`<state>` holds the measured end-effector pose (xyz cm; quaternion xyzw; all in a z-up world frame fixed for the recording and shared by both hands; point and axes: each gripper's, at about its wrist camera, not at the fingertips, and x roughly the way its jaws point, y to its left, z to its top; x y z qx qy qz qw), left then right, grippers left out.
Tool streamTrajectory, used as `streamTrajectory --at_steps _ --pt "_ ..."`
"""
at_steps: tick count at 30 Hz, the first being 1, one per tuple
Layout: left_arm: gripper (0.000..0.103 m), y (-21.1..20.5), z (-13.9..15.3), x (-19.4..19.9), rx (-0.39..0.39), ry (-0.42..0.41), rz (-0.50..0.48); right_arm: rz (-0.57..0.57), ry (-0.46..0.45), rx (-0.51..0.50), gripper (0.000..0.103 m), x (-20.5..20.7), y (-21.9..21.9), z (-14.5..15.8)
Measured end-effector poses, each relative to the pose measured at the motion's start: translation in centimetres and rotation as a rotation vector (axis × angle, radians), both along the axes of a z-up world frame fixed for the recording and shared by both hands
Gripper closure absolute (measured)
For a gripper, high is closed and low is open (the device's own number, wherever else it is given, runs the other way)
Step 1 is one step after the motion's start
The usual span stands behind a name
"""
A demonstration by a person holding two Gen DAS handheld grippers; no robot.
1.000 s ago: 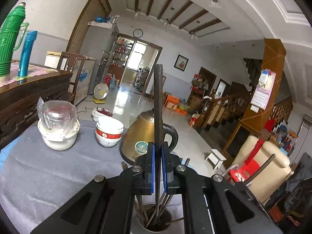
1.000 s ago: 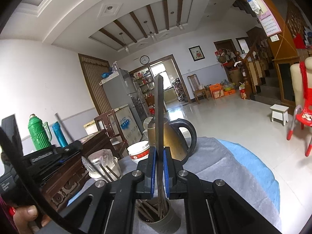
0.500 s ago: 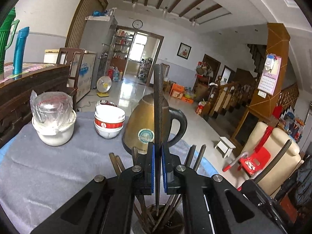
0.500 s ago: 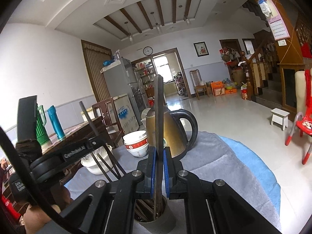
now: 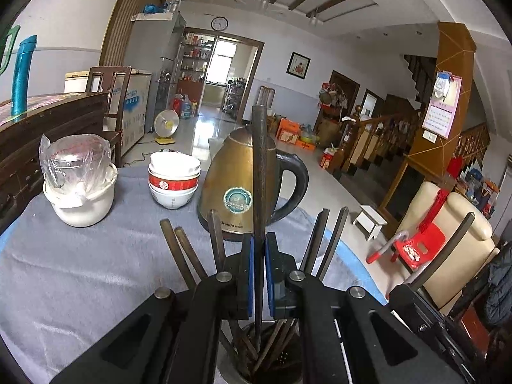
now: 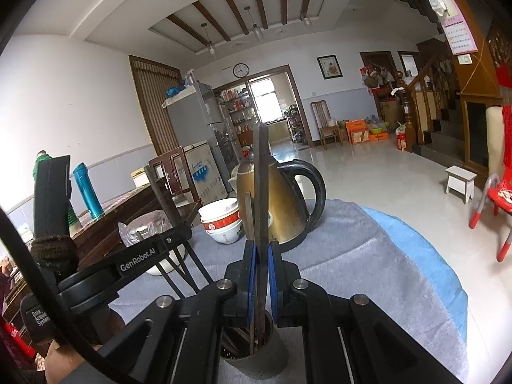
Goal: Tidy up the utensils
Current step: 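Lower both held chopsticks into the grey metal cup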
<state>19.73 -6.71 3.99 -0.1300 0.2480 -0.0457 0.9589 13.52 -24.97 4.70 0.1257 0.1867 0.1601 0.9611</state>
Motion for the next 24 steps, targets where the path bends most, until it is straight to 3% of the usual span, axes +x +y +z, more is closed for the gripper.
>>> streamTrajectory --at_steps 24 --pt "0.096 -0.69 -0.45 0.02 0.021 0.040 -0.021 0.005 0.031 0.002 0.095 0.25 0.06 -0.97"
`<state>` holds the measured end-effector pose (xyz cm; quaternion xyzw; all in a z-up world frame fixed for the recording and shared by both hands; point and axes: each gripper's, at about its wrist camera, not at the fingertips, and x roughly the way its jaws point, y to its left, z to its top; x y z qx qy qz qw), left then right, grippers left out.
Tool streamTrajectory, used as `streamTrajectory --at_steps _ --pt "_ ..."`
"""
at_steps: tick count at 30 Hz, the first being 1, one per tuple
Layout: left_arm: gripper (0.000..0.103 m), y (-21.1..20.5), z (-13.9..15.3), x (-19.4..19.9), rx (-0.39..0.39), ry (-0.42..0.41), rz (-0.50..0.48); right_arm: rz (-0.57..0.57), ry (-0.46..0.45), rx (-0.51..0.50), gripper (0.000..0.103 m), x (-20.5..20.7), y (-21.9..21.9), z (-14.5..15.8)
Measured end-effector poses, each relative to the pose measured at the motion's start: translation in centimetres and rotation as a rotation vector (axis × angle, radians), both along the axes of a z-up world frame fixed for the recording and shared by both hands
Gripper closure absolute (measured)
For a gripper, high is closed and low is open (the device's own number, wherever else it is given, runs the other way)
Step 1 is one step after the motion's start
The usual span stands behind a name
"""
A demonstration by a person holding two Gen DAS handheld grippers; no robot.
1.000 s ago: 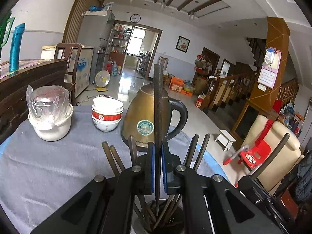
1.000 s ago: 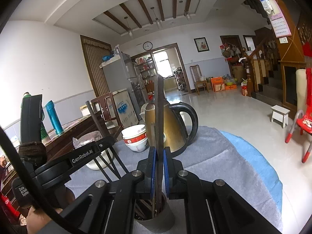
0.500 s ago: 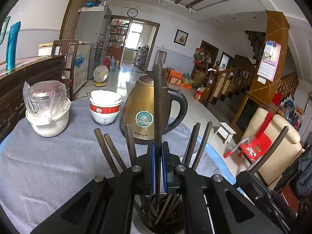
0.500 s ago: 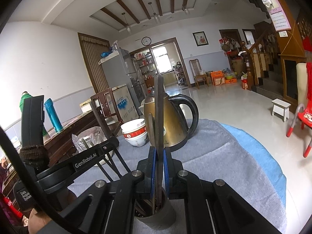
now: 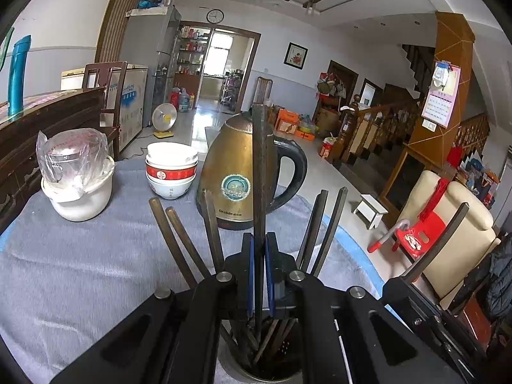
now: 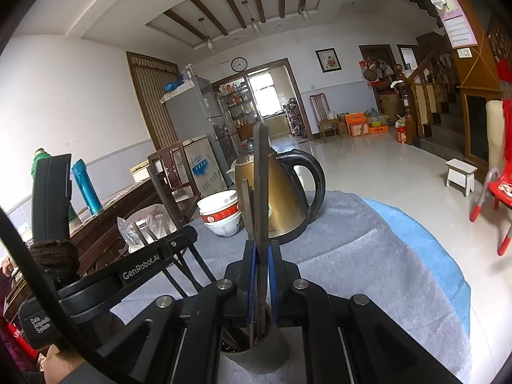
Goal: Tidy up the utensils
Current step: 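Lower both held chopsticks into the grey metal cup, then open both tools to release the chopsticks into the cup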
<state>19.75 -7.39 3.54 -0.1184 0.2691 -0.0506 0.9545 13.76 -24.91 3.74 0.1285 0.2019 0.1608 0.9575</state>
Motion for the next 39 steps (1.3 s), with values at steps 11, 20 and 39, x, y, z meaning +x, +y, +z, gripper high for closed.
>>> streamTrajectory --at_steps 11,20,39 --pt "0.096 0.0 -0.2 0.2 0.003 0.010 -0.010 0.004 0.013 -0.002 0.095 0.2 0.2 -0.2" --pt "0.096 0.3 -0.5 0.4 0.004 0.044 -0.024 0.030 0.060 -0.019 0.094 1.1 0.7 -1.3" --pt "0.038 6.3 2.7 -7.8 -0.028 -0.038 0.088 -0.041 0.000 0.017 0.036 -3.5 -1.2 1.4"
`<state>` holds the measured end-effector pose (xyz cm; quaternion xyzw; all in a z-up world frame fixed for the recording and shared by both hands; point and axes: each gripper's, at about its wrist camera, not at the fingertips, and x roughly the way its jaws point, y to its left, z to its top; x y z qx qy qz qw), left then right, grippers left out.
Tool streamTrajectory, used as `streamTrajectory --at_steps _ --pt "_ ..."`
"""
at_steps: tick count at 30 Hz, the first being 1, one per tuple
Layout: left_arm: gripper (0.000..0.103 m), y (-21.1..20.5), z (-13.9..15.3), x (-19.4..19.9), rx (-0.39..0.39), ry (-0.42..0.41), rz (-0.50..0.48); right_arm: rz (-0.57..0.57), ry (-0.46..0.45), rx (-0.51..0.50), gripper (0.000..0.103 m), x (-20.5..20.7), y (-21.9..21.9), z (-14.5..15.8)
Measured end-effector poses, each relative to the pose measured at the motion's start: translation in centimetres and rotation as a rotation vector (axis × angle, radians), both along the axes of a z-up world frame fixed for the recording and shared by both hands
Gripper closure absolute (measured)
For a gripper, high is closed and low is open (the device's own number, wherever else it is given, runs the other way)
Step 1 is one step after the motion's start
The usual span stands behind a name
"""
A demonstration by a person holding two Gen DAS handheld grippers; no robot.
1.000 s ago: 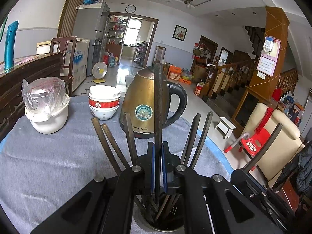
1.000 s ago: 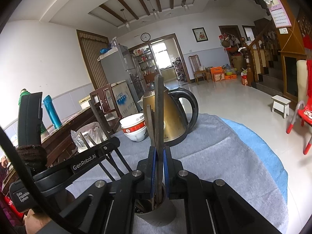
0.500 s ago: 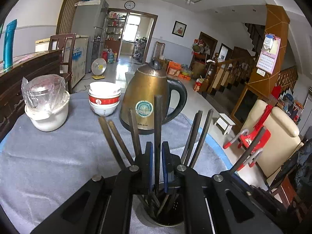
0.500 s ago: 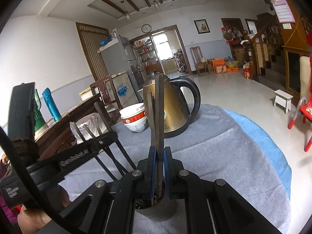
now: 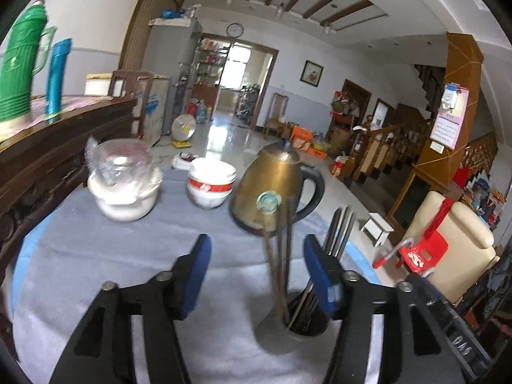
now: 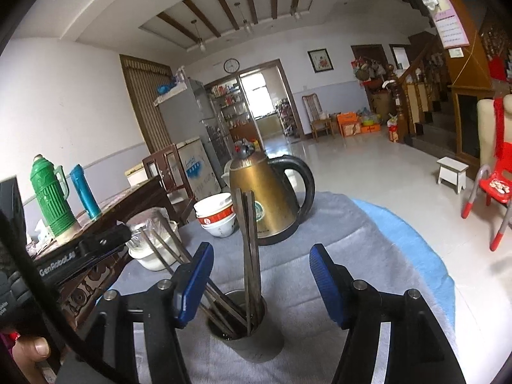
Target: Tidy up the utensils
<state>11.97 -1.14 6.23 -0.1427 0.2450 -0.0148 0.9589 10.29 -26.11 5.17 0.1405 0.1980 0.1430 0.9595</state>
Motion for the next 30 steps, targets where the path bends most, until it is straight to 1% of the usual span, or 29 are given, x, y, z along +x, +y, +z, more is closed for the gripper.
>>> streamTrajectory --at_steps 3,6,9,12,14,17,20,23,25,30 --pt "0.036 0.4 -1.0 -1.2 0.021 0.034 -0.001 0.013 0.009 -0.003 0.036 -1.6 0.2 -0.4" --pt "0.032 0.7 -2.5 -2.2 0.036 0.070 -0.005 0.042 0.038 -0.013 0.036 -3.3 1.0 -1.3" --pt "0.029 0.6 -3.5 -3.1 0.047 0.090 -0.018 0.072 0.072 -0.066 0.035 -4.7 2.1 -2.6" --pt "0.022 0.3 -3.9 -3.9 0.068 0.105 -0.035 0.084 0.092 -0.109 0.035 -5.6 3.0 -3.3" --pt "0.019 -0.2 -4.0 -4.4 0.091 0.108 -0.048 0.086 0.096 -0.119 0.035 -6.0 3.2 -3.3" --pt "0.014 -0.8 -4.0 -5.1 0.123 0.110 -0.065 0.081 0.088 -0.135 0.028 -6.7 3.3 -3.2" --pt "0.011 -1.1 -3.8 -5.7 0.146 0.110 -0.065 0.072 0.070 -0.155 0.026 -7.3 3.2 -2.7" --pt "0.010 -1.5 -3.9 -6.0 0.175 0.128 -0.064 0.062 0.067 -0.162 0.023 -7.8 3.3 -2.5" --pt "0.010 -1.5 -4.0 -6.2 0.181 0.138 -0.065 0.058 0.067 -0.168 0.023 -8.1 3.2 -2.6" --pt "0.009 -1.4 -3.6 -6.9 0.174 0.131 -0.042 0.036 0.068 -0.188 0.023 -8.6 2.7 -2.8"
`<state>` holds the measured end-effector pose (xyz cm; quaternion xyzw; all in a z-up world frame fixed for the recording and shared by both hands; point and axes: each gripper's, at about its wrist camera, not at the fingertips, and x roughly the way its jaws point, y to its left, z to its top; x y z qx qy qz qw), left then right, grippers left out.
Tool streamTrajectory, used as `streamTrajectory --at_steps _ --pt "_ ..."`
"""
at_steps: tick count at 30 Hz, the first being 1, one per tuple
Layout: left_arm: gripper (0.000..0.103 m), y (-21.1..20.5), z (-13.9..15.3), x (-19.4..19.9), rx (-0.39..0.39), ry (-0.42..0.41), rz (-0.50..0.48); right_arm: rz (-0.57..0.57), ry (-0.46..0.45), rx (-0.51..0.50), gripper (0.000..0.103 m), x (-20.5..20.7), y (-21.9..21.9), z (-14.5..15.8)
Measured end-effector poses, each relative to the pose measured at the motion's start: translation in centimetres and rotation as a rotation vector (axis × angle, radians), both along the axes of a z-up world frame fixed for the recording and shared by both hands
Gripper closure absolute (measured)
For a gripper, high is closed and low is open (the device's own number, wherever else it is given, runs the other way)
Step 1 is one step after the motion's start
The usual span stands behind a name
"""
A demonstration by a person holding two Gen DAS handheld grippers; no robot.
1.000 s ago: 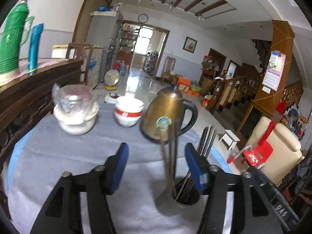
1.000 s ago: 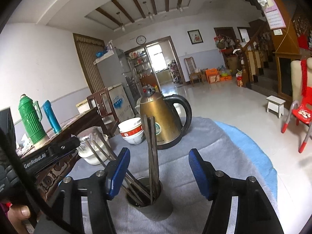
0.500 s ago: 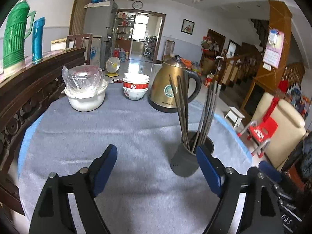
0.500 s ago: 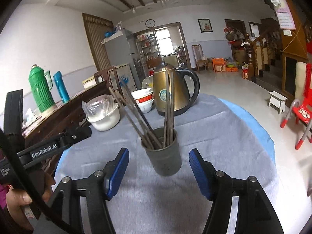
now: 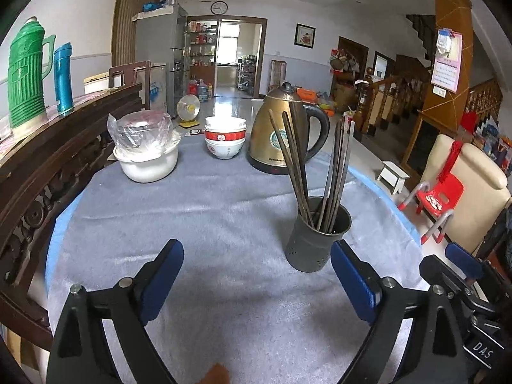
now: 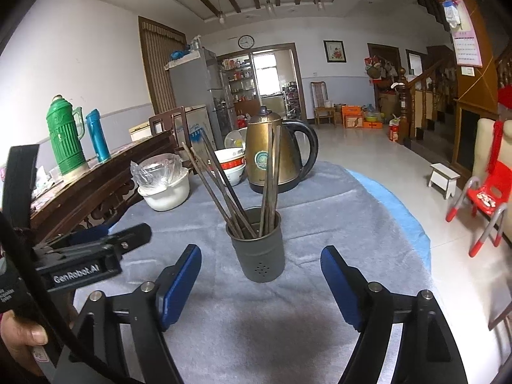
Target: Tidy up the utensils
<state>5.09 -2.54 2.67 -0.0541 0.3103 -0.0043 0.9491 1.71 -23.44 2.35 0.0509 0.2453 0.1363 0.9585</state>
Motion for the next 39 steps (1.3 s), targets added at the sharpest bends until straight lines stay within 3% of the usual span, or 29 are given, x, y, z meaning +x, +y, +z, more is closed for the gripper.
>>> streamTrajectory --at_steps 2,8,39 --pt "0.003 0.0 0.2 -0.1 -0.003 -0.002 0.006 -0.009 0.000 -0.003 0.022 0.0 -0.2 0.1" --pt "0.001 0.3 0.8 -0.1 -0.018 -0.014 0.031 -0.021 -0.016 -0.030 0.016 0.0 -0.2 0.5" --pt "0.000 -0.6 1.4 -0.4 -0.003 -0.020 -0.024 -0.041 -0.023 -0.047 0.016 0.1 0.0 0.6"
